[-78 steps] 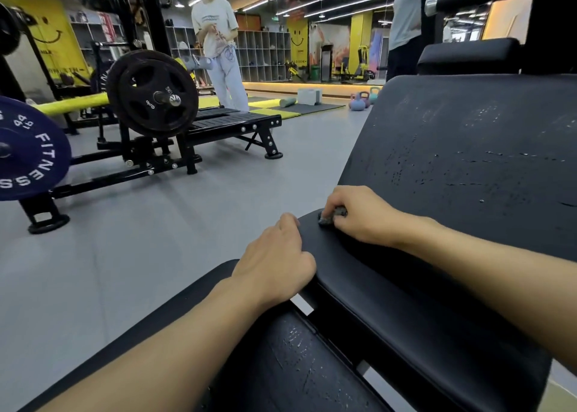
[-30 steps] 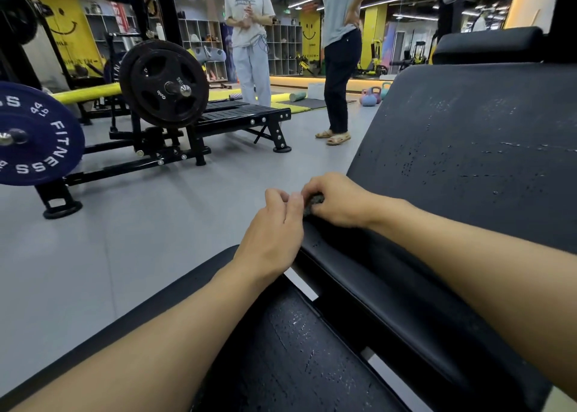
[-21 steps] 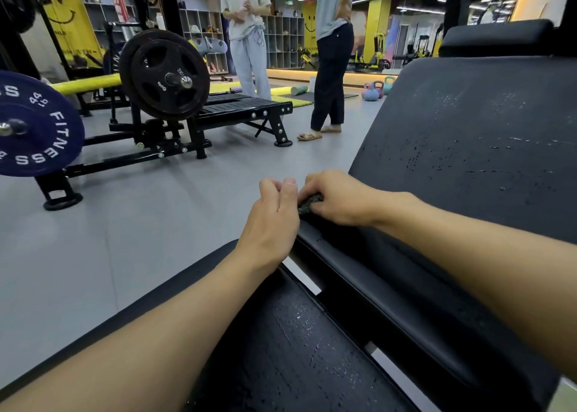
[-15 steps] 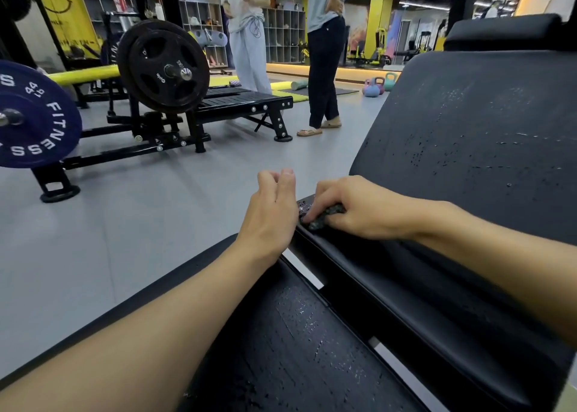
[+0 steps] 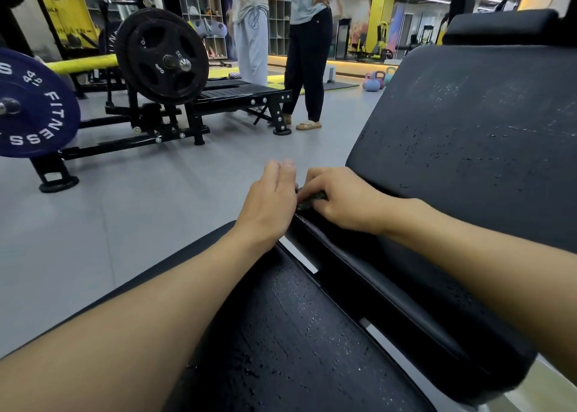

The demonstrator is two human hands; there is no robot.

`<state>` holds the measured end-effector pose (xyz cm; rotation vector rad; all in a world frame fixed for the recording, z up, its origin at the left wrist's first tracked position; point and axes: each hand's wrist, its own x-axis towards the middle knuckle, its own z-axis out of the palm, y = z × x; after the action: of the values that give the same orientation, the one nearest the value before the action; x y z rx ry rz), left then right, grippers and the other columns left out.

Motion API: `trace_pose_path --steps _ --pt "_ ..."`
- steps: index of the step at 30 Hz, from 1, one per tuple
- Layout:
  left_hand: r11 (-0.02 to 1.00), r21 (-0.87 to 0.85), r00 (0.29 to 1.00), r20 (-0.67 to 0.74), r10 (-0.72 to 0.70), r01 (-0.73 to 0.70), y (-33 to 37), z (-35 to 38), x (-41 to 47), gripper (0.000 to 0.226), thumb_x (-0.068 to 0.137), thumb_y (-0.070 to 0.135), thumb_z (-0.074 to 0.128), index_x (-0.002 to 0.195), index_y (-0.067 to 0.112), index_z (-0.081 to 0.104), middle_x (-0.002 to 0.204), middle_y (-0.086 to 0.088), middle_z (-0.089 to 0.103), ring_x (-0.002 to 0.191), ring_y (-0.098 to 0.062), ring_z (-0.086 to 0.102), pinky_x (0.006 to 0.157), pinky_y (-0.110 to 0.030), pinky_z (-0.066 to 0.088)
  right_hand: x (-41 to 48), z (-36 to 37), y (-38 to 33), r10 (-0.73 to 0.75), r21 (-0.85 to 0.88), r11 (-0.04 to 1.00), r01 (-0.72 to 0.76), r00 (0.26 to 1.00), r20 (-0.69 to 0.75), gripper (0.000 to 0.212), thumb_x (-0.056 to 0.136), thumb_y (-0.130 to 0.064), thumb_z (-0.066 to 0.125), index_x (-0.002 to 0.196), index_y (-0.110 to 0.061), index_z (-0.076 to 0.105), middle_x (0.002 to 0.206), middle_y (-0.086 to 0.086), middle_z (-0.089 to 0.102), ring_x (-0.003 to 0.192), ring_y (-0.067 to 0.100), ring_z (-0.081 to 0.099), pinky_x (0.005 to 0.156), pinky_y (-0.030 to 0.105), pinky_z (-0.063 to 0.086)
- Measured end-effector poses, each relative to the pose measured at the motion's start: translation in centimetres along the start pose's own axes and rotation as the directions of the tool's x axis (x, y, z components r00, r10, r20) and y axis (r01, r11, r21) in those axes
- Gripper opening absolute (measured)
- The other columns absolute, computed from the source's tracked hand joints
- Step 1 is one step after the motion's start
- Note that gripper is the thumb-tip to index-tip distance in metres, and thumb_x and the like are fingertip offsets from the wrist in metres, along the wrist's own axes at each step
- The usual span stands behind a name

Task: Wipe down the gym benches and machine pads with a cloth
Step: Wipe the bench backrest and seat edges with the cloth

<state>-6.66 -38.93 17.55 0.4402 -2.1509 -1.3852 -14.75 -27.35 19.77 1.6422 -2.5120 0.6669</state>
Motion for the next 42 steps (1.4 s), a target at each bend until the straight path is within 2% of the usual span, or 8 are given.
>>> trace_pose_path --steps 5,9,16,21,26,32,37,42 --pt "0.984 0.172 0.999 0.026 0.036 -0.04 -0.5 -0.1 0.4 0.016 0.091 0.012 0.046 0.093 0.016 0.062 0.082 0.0 0.066 0.073 -0.011 0.056 0.069 -0.03 0.045 -4.3 -1.6 0.0 -0.045 0.094 0.995 0.034 0.993 0.11 0.039 0.082 0.005 0.056 0.098 -0.023 0.078 0.092 -0.007 0.061 0.086 0.011 0.058 0.082 0.021 0.044" --pt "0.971 0.236 0.998 0.058 0.034 -0.047 -0.7 -0.1 0.4 0.025 0.083 0.003 0.044 0.09 0.022 0.06 0.076 0.0 0.065 0.064 -0.015 0.052 0.059 -0.029 0.039 -1.7 -0.6 1.1 0.016 0.034 0.999 -0.015 1.0 -0.018 0.039 0.084 0.005 0.054 0.102 -0.02 0.078 0.094 -0.001 0.064 0.087 0.018 0.061 0.086 0.035 0.048" --pt "0.968 0.245 0.994 0.103 0.035 -0.059 -1.3 0.2 0.7 0.023 0.072 0.018 0.043 0.085 0.027 0.059 0.079 0.0 0.067 0.061 -0.018 0.053 0.06 -0.029 0.041 -5.2 -1.7 0.8 -0.039 0.054 0.998 0.037 0.998 0.046 0.037 0.084 0.005 0.058 0.102 -0.021 0.078 0.093 -0.005 0.062 0.083 0.009 0.058 0.079 0.019 0.045" --pt "0.952 0.293 0.994 0.092 0.06 -0.084 -1.4 0.2 0.6 0.02 0.081 0.011 0.049 0.082 0.026 0.061 0.067 0.003 0.061 0.059 -0.016 0.05 0.058 -0.028 0.039 -1.1 -0.9 2.0 0.093 -0.03 0.995 -0.094 0.995 -0.023 0.038 0.087 0.004 0.053 0.106 -0.018 0.077 0.094 -0.002 0.061 0.091 0.019 0.058 0.089 0.036 0.047" --pt "0.932 0.34 0.989 0.112 0.092 -0.125 -1.7 0.3 0.9 0.016 0.083 0.016 0.052 0.081 0.028 0.062 0.074 0.01 0.059 0.074 -0.019 0.058 0.072 -0.032 0.048 -5.7 -2.4 1.8 0.014 0.061 0.998 -0.018 0.998 0.06 0.036 0.085 0.004 0.059 0.101 -0.023 0.078 0.092 -0.006 0.062 0.084 0.011 0.061 0.081 0.022 0.047" --pt "0.92 0.362 0.987 0.117 0.114 -0.149 -1.4 0.2 0.8 0.015 0.083 0.017 0.054 0.079 0.029 0.061 0.077 0.011 0.057 0.076 -0.016 0.056 0.074 -0.032 0.047 -1.5 -1.4 4.0 0.125 -0.086 0.988 -0.13 0.991 -0.053 0.035 0.089 0.0 0.055 0.107 -0.021 0.076 0.09 -0.005 0.056 0.088 0.018 0.057 0.087 0.038 0.049" --pt "0.916 0.374 0.984 0.151 0.096 -0.147 -1.3 0.3 0.8 0.017 0.073 0.035 0.047 0.081 0.029 0.061 0.087 0.01 0.059 0.086 -0.016 0.059 0.084 -0.037 0.051 -5.8 -2.9 3.2 0.051 0.03 0.998 -0.052 0.998 0.034 0.033 0.087 0.002 0.06 0.102 -0.021 0.078 0.093 -0.005 0.062 0.084 0.009 0.061 0.08 0.018 0.046" --pt "0.906 0.392 0.981 0.163 0.104 -0.161 -1.2 0.4 0.7 0.013 0.074 0.034 0.049 0.08 0.029 0.059 0.095 0.008 0.059 0.09 -0.016 0.059 0.09 -0.04 0.05 -1.5 -2.0 4.8 0.17 -0.104 0.979 -0.174 0.984 -0.048 0.036 0.09 -0.002 0.053 0.109 -0.022 0.076 0.087 -0.012 0.052 0.092 0.018 0.058 0.085 0.031 0.047"
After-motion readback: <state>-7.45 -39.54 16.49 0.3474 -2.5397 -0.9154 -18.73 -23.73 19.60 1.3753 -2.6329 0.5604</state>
